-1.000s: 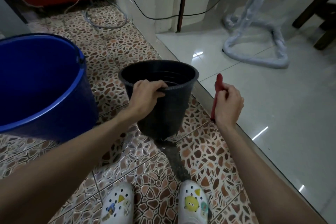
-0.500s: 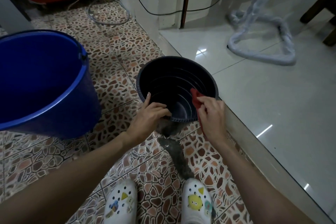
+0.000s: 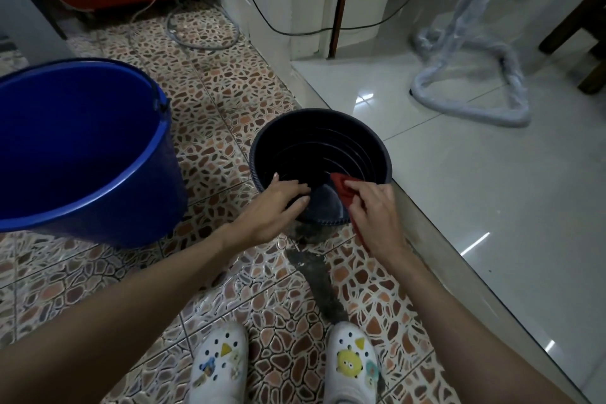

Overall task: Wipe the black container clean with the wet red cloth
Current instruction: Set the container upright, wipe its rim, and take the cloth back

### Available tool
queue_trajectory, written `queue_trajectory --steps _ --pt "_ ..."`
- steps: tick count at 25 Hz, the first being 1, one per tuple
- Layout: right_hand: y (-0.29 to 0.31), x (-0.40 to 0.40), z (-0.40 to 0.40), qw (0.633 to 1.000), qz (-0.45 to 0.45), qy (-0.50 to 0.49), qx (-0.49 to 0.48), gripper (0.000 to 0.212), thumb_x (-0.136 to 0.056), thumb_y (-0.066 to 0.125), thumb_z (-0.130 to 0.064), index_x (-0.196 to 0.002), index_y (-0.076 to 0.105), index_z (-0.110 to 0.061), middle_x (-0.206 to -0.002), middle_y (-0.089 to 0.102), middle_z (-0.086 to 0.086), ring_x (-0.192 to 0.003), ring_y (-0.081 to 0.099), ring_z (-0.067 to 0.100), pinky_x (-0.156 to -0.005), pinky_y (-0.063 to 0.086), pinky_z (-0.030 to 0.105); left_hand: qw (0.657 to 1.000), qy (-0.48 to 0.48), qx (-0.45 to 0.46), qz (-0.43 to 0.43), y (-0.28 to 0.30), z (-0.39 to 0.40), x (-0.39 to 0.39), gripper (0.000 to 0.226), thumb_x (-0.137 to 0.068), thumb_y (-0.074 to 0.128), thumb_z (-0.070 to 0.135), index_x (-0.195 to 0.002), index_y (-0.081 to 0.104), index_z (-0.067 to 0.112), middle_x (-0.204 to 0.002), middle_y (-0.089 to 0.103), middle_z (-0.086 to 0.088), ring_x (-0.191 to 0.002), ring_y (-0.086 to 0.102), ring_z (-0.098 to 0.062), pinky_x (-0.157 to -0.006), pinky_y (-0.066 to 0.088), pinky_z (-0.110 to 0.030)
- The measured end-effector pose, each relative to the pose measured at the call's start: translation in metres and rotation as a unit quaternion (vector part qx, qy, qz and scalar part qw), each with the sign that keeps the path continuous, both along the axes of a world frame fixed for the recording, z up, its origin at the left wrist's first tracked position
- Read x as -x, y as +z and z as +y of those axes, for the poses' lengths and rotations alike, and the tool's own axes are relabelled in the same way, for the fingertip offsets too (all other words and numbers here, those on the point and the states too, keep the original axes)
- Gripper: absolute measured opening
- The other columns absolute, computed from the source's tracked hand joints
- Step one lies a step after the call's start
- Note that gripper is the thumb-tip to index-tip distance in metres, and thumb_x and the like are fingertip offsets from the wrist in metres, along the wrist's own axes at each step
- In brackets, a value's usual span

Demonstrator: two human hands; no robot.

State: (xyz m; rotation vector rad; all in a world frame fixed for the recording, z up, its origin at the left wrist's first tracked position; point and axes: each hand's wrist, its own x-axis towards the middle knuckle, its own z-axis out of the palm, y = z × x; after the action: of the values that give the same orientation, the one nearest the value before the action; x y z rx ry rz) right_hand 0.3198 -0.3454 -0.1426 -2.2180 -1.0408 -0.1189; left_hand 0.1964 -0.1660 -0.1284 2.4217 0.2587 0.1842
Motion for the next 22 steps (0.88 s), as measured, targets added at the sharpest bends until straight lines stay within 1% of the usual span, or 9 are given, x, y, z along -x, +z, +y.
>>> queue_trajectory --steps 3,5,6,8,10,13,15,18,22 --pt "0.032 0.007 0.013 0.998 0.054 0.035 -0.002 0.045 -0.091 0.054 -0.006 -0.134 0.048 -0.018 -0.106 0.050 0.000 -0.099 0.043 0.012 -0.087 0.038 0.019 0.976 0.120 0.179 0.006 0.031 -0.009 -0.020 0.041 -0.097 0.043 0.047 -0.118 0.067 0.019 -0.121 0.068 0.001 -0.114 0.059 -0.015 -0.107 0.038 -0.035" --pt "0.058 0.014 0.022 0.996 0.064 0.059 -0.001 0.052 -0.091 0.054 -0.010 -0.139 0.039 -0.023 -0.113 0.050 0.005 -0.099 0.040 0.005 -0.088 0.036 0.015 0.935 0.181 0.304 -0.016 0.052 -0.006 -0.027 0.038 -0.089 0.055 0.051 -0.100 0.074 0.019 -0.104 0.074 0.001 -0.100 0.067 -0.014 -0.097 0.050 -0.035" --pt "0.069 0.018 0.025 0.996 0.054 0.071 -0.008 0.055 -0.090 0.055 -0.010 -0.141 0.037 -0.023 -0.118 0.052 0.007 -0.100 0.040 0.003 -0.090 0.036 0.015 0.917 0.205 0.340 -0.039 0.063 -0.003 -0.028 0.028 -0.087 0.062 0.043 -0.092 0.075 0.018 -0.097 0.075 -0.002 -0.094 0.070 -0.016 -0.094 0.052 -0.036" --pt "0.095 0.027 0.031 0.995 0.041 0.087 -0.032 0.064 -0.086 0.059 -0.007 -0.143 0.033 -0.017 -0.130 0.049 0.007 -0.103 0.044 0.008 -0.095 0.037 0.019 0.902 0.244 0.351 -0.064 0.086 0.004 -0.022 0.007 -0.086 0.068 0.019 -0.082 0.072 0.017 -0.086 0.075 -0.007 -0.085 0.071 -0.020 -0.088 0.055 -0.034" --pt "0.122 0.036 0.038 0.993 0.083 0.079 -0.040 0.074 -0.083 0.064 -0.008 -0.146 0.026 -0.017 -0.136 0.042 0.002 -0.094 0.048 0.008 -0.091 0.040 0.015 0.896 0.253 0.354 -0.087 0.110 0.010 -0.009 0.015 -0.087 0.065 0.007 -0.076 0.068 0.017 -0.078 0.071 -0.006 -0.078 0.068 -0.021 -0.084 0.056 -0.035" --pt "0.155 0.047 0.050 0.977 0.195 0.079 -0.025 0.082 -0.079 0.074 -0.017 -0.143 0.023 -0.027 -0.121 0.055 -0.002 -0.094 0.058 0.009 -0.084 0.047 0.021 0.901 0.254 0.326 -0.131 0.141 0.016 0.016 0.008 -0.088 0.059 0.004 -0.085 0.066 0.008 -0.082 0.069 -0.010 -0.078 0.065 -0.021 -0.080 0.055 -0.040" --pt "0.170 0.058 0.060 0.972 0.209 0.103 -0.011 0.071 -0.076 0.078 -0.022 -0.133 0.037 -0.028 -0.112 0.063 -0.002 -0.099 0.061 0.012 -0.084 0.050 0.026 0.903 0.266 0.303 -0.150 0.159 0.020 0.040 0.009 -0.090 0.056 0.005 -0.091 0.065 0.005 -0.085 0.069 -0.011 -0.078 0.065 -0.021 -0.074 0.055 -0.036" --pt "0.183 0.079 0.082 0.967 0.210 0.141 -0.012 0.044 -0.072 0.081 -0.027 -0.110 0.058 -0.024 -0.101 0.067 -0.004 -0.092 0.063 0.010 -0.080 0.053 0.028 0.906 0.279 0.270 -0.168 0.176 0.034 0.078 0.010 -0.093 0.054 0.009 -0.095 0.063 0.007 -0.094 0.070 -0.013 -0.089 0.067 -0.025 -0.082 0.056 -0.043" --pt "0.186 0.110 0.127 0.958 0.206 0.197 -0.006 0.015 -0.075 0.078 -0.025 -0.082 0.068 -0.017 -0.087 0.071 0.007 -0.084 0.066 0.021 -0.078 0.053 0.039 0.909 0.310 0.230 -0.159 0.180 0.063 0.144 0.009 -0.096 0.052 0.016 -0.100 0.060 0.013 -0.099 0.067 -0.009 -0.094 0.065 -0.025 -0.086 0.054 -0.050"
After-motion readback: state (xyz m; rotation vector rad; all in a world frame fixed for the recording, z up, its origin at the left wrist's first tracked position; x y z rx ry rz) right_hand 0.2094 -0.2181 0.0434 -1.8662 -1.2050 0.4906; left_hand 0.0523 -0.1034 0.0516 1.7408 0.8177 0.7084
